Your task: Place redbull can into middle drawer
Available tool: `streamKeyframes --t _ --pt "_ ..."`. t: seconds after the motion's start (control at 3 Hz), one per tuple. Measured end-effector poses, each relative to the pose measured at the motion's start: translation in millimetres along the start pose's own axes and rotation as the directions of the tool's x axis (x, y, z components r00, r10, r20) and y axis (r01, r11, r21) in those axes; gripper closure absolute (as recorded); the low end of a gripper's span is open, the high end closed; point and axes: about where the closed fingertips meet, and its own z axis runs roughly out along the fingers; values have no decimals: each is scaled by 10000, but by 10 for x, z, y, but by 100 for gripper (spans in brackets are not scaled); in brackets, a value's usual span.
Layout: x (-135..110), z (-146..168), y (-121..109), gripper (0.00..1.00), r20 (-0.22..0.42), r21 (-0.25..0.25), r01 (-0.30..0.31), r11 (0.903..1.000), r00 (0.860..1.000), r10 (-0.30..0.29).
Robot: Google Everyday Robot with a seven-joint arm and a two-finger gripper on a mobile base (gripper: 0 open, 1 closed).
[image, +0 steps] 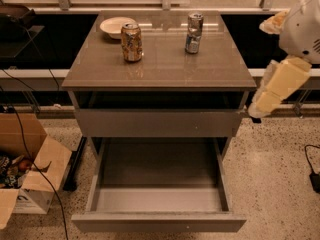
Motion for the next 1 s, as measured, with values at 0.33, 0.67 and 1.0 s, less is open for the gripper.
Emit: streamKeyframes --t 0.33,0.67,1.0 --pt "-153 165 -397 0 2016 443 -522 9977 9786 422" --pt "-257 279 -657 0 3314 515 -766 9957 9419 553" --pt "-286 292 -648 0 3372 452 -756 9961 9398 560"
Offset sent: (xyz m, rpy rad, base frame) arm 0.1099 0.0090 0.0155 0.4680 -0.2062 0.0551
